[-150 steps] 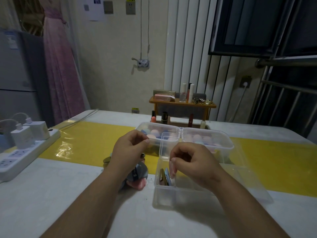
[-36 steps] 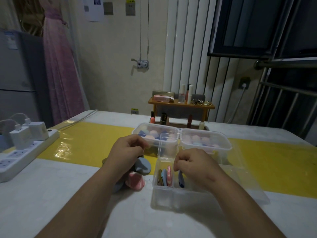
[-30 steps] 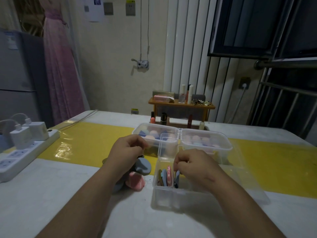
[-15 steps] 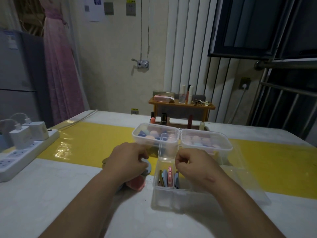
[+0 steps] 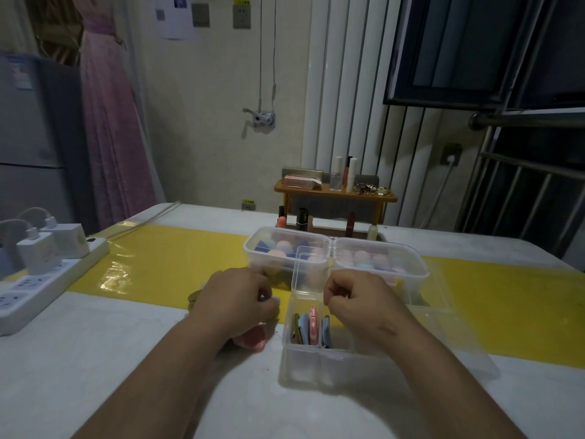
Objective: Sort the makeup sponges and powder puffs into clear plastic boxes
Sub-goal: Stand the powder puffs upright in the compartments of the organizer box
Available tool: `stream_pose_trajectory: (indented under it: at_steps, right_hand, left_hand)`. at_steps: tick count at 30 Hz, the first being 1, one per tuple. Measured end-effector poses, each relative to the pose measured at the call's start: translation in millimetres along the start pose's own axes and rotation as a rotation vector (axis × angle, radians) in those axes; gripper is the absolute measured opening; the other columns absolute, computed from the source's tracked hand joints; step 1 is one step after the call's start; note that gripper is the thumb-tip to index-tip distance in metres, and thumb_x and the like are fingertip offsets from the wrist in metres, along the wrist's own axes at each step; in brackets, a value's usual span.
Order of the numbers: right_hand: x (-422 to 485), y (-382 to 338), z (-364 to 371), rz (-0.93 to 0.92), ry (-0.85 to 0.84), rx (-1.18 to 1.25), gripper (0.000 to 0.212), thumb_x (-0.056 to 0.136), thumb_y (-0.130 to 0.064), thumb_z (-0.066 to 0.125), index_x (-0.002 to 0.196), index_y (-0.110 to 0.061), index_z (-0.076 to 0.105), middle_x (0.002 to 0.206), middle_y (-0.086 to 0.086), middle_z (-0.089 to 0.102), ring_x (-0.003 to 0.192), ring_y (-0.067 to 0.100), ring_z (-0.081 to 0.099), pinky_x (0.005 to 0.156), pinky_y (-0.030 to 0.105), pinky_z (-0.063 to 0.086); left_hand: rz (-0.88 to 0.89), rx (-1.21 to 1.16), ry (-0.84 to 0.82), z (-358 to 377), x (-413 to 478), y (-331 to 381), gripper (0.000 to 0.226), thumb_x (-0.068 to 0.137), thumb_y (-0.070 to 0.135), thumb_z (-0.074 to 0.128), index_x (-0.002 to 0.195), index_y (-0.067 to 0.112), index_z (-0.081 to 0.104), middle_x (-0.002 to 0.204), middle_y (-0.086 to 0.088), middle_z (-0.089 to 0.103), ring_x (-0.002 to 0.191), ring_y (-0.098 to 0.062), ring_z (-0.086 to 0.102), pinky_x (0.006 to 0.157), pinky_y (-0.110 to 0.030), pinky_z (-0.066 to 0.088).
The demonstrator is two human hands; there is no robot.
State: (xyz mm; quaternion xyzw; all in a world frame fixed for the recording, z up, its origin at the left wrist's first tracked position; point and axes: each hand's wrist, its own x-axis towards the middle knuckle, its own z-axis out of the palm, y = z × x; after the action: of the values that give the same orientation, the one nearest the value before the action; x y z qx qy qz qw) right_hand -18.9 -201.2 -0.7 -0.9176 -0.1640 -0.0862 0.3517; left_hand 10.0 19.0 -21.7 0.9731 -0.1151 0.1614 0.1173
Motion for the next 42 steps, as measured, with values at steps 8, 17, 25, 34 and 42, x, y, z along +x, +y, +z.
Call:
stream_pose_trajectory:
  at_steps: [8, 17, 25, 34, 42]
  right_hand:
    - [1, 0, -1, -0.015, 0.095, 0.065, 0.023, 0.078, -0.012, 0.059, 0.068, -0.032, 0.060, 0.068, -0.011, 0.060, 0.068, 0.005, 0.055, 0.059, 0.021, 0.040]
    - [0, -2, -1, -0.053, 0.125, 0.096, 0.019, 0.080, -0.014, 0.057, 0.079, -0.032, 0.060, 0.077, -0.009, 0.060, 0.067, 0.006, 0.053, 0.058, 0.022, 0.043]
    - [-1, -4, 0, -0.056, 0.131, 0.104, 0.031, 0.088, -0.012, 0.055, 0.087, -0.043, 0.054, 0.094, -0.020, 0.057, 0.075, -0.001, 0.054, 0.060, 0.015, 0.040]
    - [-2, -6, -1, -0.065, 0.100, 0.149, 0.041, 0.088, -0.013, 0.056, 0.091, -0.054, 0.054, 0.101, -0.036, 0.055, 0.087, -0.014, 0.054, 0.062, 0.013, 0.043]
    - [-1, -5, 0, -0.132, 0.104, 0.196, 0.041, 0.089, -0.010, 0.056, 0.093, -0.050, 0.063, 0.099, -0.020, 0.065, 0.080, 0.002, 0.055, 0.063, 0.010, 0.046]
  left_hand:
    - [-0.049, -0.153, 0.219, -8, 1, 4, 0.023, 0.093, 0.036, 0.055, 0.086, 0.023, 0.073, 0.074, 0.005, 0.060, 0.070, -0.013, 0.051, 0.057, -0.031, 0.039]
    - [-0.152, -0.643, 0.401, -9, -1, 10, 0.013, 0.096, 0.023, 0.060, 0.098, 0.027, 0.072, 0.086, 0.012, 0.068, 0.076, -0.003, 0.063, 0.056, -0.015, 0.050]
    - [-0.246, -1.069, 0.317, -11, -3, 19, 0.019, 0.095, 0.018, 0.063, 0.105, 0.034, 0.066, 0.078, 0.007, 0.068, 0.063, -0.022, 0.068, 0.053, -0.050, 0.060]
    - [-0.225, -1.151, 0.265, -9, -2, 31, 0.013, 0.094, 0.002, 0.060, 0.085, 0.011, 0.061, 0.077, -0.018, 0.066, 0.056, -0.020, 0.064, 0.043, -0.022, 0.048]
    - [-0.110, -1.127, 0.223, -7, -3, 34, 0.014, 0.091, -0.002, 0.063, 0.083, 0.011, 0.062, 0.062, 0.005, 0.065, 0.055, -0.007, 0.059, 0.049, -0.022, 0.048]
